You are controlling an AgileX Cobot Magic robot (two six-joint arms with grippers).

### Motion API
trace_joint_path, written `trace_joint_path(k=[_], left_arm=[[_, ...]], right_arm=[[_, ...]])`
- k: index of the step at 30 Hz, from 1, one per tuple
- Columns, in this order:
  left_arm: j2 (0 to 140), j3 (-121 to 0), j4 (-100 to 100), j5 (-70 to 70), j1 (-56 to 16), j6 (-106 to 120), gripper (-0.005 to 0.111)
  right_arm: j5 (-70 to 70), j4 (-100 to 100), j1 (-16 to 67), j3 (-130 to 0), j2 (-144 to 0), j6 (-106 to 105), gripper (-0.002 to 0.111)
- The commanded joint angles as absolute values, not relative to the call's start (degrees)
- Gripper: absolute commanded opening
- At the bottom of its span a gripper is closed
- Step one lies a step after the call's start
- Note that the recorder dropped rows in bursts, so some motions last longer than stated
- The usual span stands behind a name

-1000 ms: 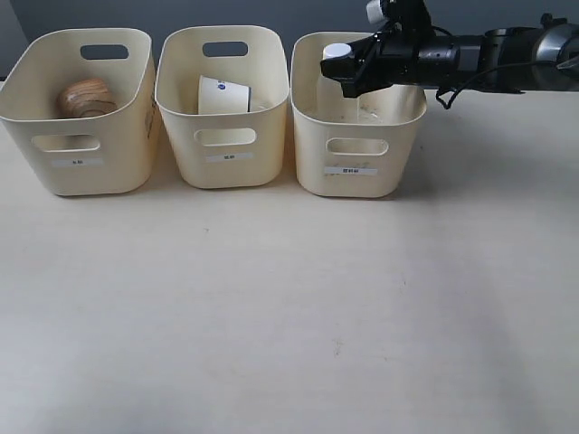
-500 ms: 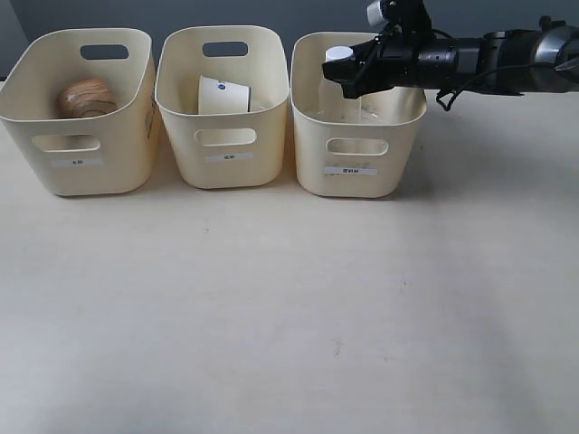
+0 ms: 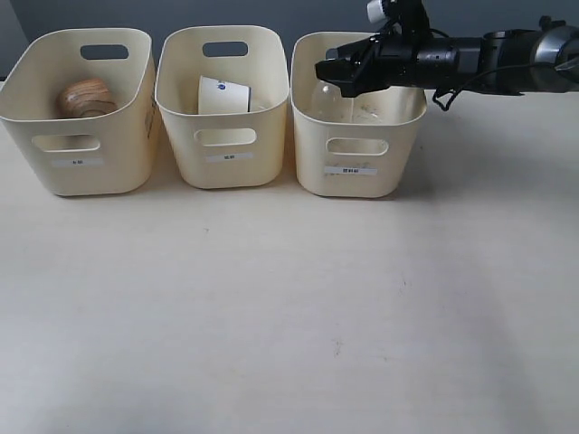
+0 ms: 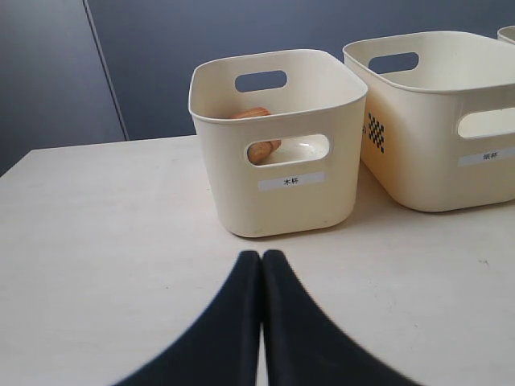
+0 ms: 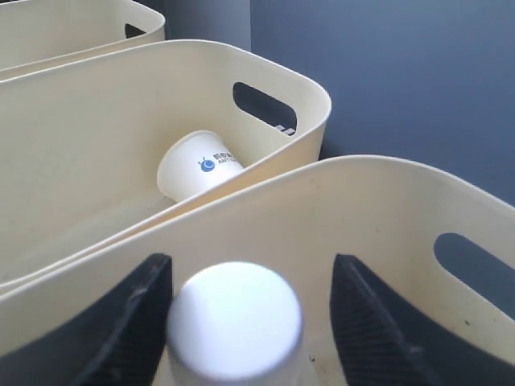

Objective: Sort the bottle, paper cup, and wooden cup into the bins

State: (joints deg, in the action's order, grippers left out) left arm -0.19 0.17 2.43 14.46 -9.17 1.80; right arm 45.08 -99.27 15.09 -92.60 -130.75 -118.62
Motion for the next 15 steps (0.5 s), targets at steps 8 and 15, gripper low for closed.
trace_joint_path(k=[8,15], left_arm=[[0.0,0.0,2.45,13.67,-9.32,1.63,0.0],[0.0,0.0,2.45,13.67,-9.32,1.63,0.0]], right_arm=[[46.36,-99.15,14.7,-92.89,-127.45,-117.99,0.056],[44.89,-91.09,14.59,-92.68,-119.59,-105.12,0.027]])
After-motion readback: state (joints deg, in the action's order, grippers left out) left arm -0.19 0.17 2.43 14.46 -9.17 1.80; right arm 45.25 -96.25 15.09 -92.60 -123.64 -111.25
